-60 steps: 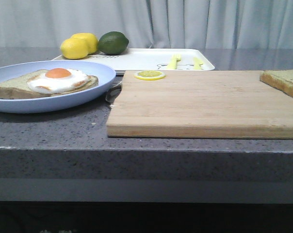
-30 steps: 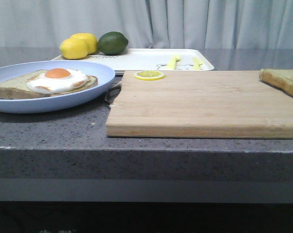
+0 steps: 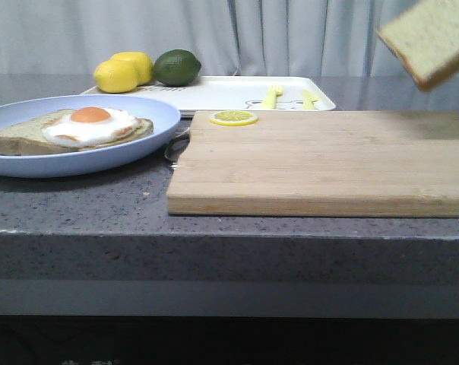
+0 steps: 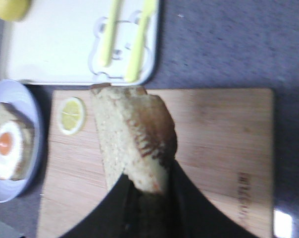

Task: Place bread and move sandwich to tray
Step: 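Carry the bread with the right gripper over the egg on the blue plate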

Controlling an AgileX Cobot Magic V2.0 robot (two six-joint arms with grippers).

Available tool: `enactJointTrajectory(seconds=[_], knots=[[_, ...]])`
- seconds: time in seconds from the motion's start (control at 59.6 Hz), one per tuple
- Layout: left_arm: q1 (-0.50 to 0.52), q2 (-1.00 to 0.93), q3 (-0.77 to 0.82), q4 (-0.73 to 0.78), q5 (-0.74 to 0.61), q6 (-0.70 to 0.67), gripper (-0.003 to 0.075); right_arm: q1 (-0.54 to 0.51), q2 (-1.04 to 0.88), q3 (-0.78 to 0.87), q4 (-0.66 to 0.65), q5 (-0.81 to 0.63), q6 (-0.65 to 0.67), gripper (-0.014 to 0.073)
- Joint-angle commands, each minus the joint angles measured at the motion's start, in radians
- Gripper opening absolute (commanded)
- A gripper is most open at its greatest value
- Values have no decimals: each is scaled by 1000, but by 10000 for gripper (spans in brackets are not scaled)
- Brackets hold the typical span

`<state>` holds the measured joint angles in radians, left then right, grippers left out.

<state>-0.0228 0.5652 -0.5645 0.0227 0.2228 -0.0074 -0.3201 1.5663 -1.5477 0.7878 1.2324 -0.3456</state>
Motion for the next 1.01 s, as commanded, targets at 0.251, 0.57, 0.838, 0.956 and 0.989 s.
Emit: enactJointTrajectory(seconds=[0.251, 0.57, 0.838, 0.956, 0.989], knots=[[-5, 9, -37, -6, -79, -1, 681, 305, -56, 48, 335, -51, -2, -57], [-5, 9, -37, -6, -79, -1, 681, 769, -36, 230, 590, -583, -3, -57], [-5, 9, -37, -6, -79, -1, 681, 962, 90, 229, 845, -901, -3, -57], [-5, 9, -37, -6, -79, -1, 681, 967, 146, 227, 897, -936, -3, -57], [-5, 9, -37, -6, -79, -1, 681, 967, 160, 226, 896, -949, -3, -57]])
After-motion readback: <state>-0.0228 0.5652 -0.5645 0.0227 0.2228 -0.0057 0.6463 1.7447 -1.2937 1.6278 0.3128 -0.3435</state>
